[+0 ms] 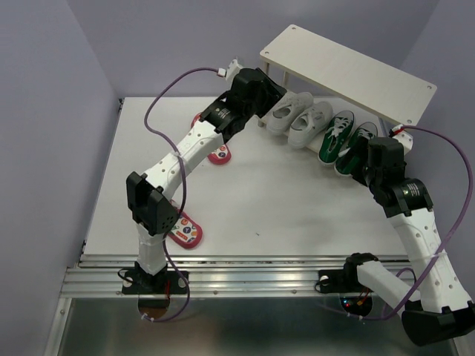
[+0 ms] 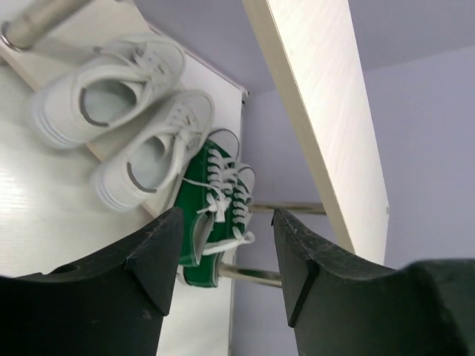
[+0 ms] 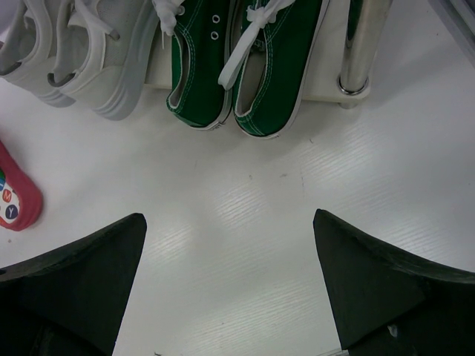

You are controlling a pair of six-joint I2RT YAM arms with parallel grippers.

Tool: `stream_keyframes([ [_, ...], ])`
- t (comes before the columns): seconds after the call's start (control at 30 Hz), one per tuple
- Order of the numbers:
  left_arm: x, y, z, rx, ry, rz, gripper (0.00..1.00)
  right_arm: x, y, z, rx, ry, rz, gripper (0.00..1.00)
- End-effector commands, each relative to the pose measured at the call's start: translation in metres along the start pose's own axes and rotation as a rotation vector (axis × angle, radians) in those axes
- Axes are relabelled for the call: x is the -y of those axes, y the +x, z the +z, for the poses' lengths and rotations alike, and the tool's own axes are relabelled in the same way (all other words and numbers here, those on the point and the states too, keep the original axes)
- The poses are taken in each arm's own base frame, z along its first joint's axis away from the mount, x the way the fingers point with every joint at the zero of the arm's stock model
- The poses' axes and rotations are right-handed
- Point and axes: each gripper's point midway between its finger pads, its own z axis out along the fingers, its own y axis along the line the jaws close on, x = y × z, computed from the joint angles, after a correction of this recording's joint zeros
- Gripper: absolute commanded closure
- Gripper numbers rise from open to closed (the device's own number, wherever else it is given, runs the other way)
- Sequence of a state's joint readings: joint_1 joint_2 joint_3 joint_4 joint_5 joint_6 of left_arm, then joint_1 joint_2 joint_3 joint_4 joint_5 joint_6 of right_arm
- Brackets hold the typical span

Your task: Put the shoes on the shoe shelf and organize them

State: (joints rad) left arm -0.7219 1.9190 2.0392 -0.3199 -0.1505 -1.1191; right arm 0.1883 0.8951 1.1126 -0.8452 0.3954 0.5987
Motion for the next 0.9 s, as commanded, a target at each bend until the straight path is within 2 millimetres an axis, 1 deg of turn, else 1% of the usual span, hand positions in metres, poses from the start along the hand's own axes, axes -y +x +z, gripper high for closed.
stream_keyframes([
  [0.0, -0.022, -0.028, -0.005, 0.119, -0.093, 0.112, 0.4, -0.004, -0.015, -0.004, 0.052, -0.018, 0.025, 0.0],
  [0.1, -0.024, -0.032, -0.004, 0.124, -0.109, 0.153, 0.44, -0.004, -0.015, -0.005, 0.053, -0.019, 0.027, 0.0],
  [0.2, -0.028, -0.034, -0.003, 0.119, -0.131, 0.179, 0.44, -0.004, -0.018, -0.007, 0.059, -0.018, 0.041, 0.0],
  [0.23, -0.035, -0.038, -0.002, 0.124, -0.149, 0.191, 0.44, -0.01, -0.027, -0.013, 0.073, -0.04, 0.054, 0.0],
  [0.3, -0.048, -0.046, -0.001, 0.126, -0.189, 0.207, 0.42, -0.016, -0.04, -0.02, 0.099, -0.062, 0.06, 0.0],
  [0.33, -0.052, -0.05, -0.001, 0.126, -0.195, 0.226, 0.41, -0.018, -0.045, -0.022, 0.106, -0.063, 0.059, 0.0],
  [0.37, -0.058, -0.063, 0.0, 0.136, -0.209, 0.262, 0.39, -0.021, -0.059, -0.03, 0.139, -0.072, 0.068, 0.0],
  [0.43, -0.08, -0.073, 0.001, 0.137, -0.287, 0.316, 0.38, -0.025, -0.075, -0.038, 0.176, -0.081, 0.065, 0.0],
  [0.47, -0.094, -0.088, -0.003, 0.157, -0.352, 0.363, 0.37, -0.026, -0.078, -0.039, 0.182, -0.082, 0.058, 0.0],
  [0.53, -0.109, -0.097, -0.004, 0.158, -0.406, 0.418, 0.34, -0.028, -0.081, -0.041, 0.184, -0.091, 0.059, 0.0],
  [0.57, -0.125, -0.097, -0.003, 0.145, -0.442, 0.446, 0.28, -0.029, -0.081, -0.039, 0.179, -0.091, 0.057, 0.0],
  [0.6, -0.138, -0.104, -0.002, 0.148, -0.465, 0.456, 0.26, -0.029, -0.079, -0.039, 0.174, -0.093, 0.057, 0.0],
  [0.63, -0.146, -0.108, -0.004, 0.14, -0.482, 0.489, 0.22, -0.031, -0.077, -0.037, 0.166, -0.096, 0.06, 0.0],
  [0.67, -0.157, -0.11, -0.005, 0.136, -0.506, 0.5, 0.21, -0.031, -0.075, -0.036, 0.158, -0.098, 0.06, 0.0],
  [0.7, -0.176, -0.117, -0.007, 0.141, -0.562, 0.51, 0.21, -0.031, -0.072, -0.034, 0.15, -0.097, 0.063, 0.0],
  [0.8, -0.207, -0.128, -0.011, 0.132, -0.661, 0.554, 0.2, -0.03, -0.066, -0.033, 0.136, -0.1, 0.063, 0.0],
  [0.83, -0.217, -0.135, -0.013, 0.129, -0.687, 0.561, 0.21, -0.029, -0.065, -0.032, 0.133, -0.097, 0.061, 0.0],
  [0.87, -0.226, -0.135, -0.013, 0.114, -0.705, 0.572, 0.21, -0.029, -0.066, -0.033, 0.135, -0.096, 0.062, 0.0],
])
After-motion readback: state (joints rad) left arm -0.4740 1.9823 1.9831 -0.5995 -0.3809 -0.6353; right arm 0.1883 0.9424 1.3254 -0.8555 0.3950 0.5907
